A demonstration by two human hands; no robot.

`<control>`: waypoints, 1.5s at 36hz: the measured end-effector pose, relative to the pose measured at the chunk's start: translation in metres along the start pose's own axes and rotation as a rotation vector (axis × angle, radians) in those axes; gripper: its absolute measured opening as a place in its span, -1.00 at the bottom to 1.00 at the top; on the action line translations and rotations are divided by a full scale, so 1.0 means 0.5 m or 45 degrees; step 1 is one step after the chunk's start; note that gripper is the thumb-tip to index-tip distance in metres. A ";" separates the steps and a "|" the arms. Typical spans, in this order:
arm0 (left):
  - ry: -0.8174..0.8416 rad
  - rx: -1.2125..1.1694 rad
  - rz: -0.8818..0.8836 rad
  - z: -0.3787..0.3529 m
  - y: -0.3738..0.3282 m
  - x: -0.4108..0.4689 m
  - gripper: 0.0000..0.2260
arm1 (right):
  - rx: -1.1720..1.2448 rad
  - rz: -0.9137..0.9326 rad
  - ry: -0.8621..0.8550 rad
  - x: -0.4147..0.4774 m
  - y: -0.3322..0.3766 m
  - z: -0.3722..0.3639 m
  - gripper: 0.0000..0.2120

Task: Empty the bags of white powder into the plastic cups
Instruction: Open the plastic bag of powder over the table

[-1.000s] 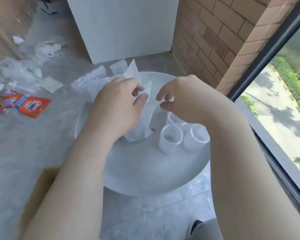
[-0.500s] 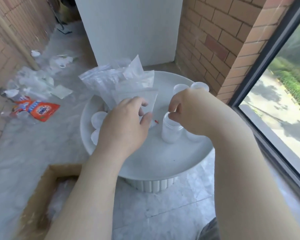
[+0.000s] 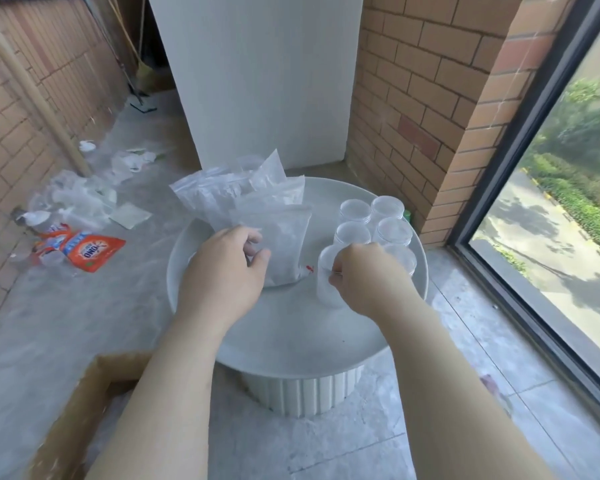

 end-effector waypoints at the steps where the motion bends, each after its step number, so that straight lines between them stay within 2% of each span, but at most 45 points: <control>1: -0.008 -0.007 0.008 0.003 0.004 -0.001 -0.86 | 0.015 0.026 0.021 0.002 0.006 -0.006 -0.68; 4: -0.013 -0.032 0.052 0.008 0.020 0.001 -0.89 | 0.199 0.064 0.078 -0.005 0.016 -0.011 -0.63; 9: -0.014 -0.066 0.132 0.022 0.050 -0.001 -0.91 | 0.331 0.176 0.244 -0.045 0.066 -0.017 -0.79; 14: 0.013 -0.112 0.188 0.021 0.068 -0.009 -0.88 | 0.373 0.283 0.297 -0.078 0.110 -0.018 -0.88; 21: 0.081 -0.182 0.196 0.010 0.071 -0.010 -0.91 | 0.533 0.281 0.403 -0.104 0.111 -0.028 -0.84; 25: 0.090 -0.279 0.240 -0.004 0.082 -0.006 -0.93 | 0.673 0.181 0.238 -0.080 0.076 -0.005 -0.91; 28: 0.063 -0.287 0.239 -0.003 0.084 0.001 -0.94 | 0.777 0.091 0.008 -0.049 0.053 0.028 -0.85; 32: 0.073 -0.295 0.239 -0.011 0.094 0.017 -0.93 | 0.815 0.034 -0.356 -0.013 0.029 0.074 -0.86; 34: 0.072 -0.309 0.269 -0.017 0.103 0.028 -0.93 | 0.804 0.012 -0.456 0.008 0.022 0.081 -0.85; 39: 0.039 -0.374 0.324 -0.039 0.116 0.052 -0.76 | 0.611 0.146 -0.597 0.051 0.048 0.095 -0.66; 42: 0.023 -0.527 0.367 -0.053 0.119 0.063 -0.77 | 0.507 0.206 -0.637 0.067 0.068 0.101 -0.56; 44: 0.013 -0.663 0.415 -0.064 0.124 0.070 -0.81 | 0.488 0.221 -0.588 0.082 0.078 0.089 -0.53; 47: 0.002 -0.769 0.427 -0.075 0.122 0.080 -0.83 | 0.484 0.191 -0.551 0.100 0.075 0.071 -0.60; 51: 0.023 -0.724 0.363 -0.079 0.105 0.083 -0.87 | 0.492 0.175 -0.745 0.097 0.064 0.085 -0.84; 52: 0.029 -0.707 0.350 -0.080 0.103 0.082 -0.87 | 0.474 0.171 -0.788 0.093 0.061 0.093 -0.85; 54: 0.047 -0.680 0.322 -0.081 0.097 0.079 -0.86 | 0.390 0.174 -0.771 0.091 0.060 0.099 -0.73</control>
Point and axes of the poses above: each hand's wrist, its own x-axis towards the middle knuckle, its own z-axis out of the back of the hand, y = z × x, the point moved 10 cm from there along x, towards the middle knuckle, and after that the axes turned 2 degrees about -x, right-handed, at the moved point
